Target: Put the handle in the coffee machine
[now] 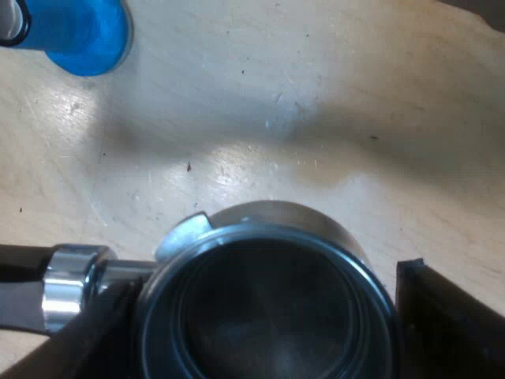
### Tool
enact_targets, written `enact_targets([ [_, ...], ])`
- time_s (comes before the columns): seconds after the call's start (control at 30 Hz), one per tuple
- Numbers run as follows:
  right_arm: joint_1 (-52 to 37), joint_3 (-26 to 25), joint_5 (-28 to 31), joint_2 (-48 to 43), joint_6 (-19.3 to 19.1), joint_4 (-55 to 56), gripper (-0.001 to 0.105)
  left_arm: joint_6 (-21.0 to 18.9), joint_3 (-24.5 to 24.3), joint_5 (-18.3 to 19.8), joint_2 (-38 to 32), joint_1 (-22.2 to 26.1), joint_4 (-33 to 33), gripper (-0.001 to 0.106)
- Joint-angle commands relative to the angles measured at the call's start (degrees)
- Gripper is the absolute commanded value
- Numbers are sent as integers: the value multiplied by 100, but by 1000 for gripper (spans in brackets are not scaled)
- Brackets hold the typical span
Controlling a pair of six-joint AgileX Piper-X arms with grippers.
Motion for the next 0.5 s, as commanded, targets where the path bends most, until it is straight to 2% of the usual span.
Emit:
enact_targets([
  [0.03, -4, -87, -123, -110, -165, -94, 17, 133, -27, 462, -16, -28, -176, 0],
  [0.07, -4, -87, -123, -110, -165, -94, 30, 133, -27, 504, -16, -28, -176, 0],
  [0.1, -4, -87, -123, -110, -165, -94, 36, 133, -27, 507, -16, -28, -176, 0],
  [0.2, 15, -87, -123, -110, -176, -133, 66, 133, -27, 585, -16, -28, -176, 0],
  [0.23, 13, -87, -123, -110, -261, -177, 84, 133, -27, 614, -16, -28, -176, 0],
  [0.33, 13, -87, -123, -110, -261, -214, 92, 133, -27, 644, -16, -28, -176, 0],
  [0.5, 13, -127, -71, -168, -261, -264, 92, 133, -27, 642, -16, -28, -176, 0],
])
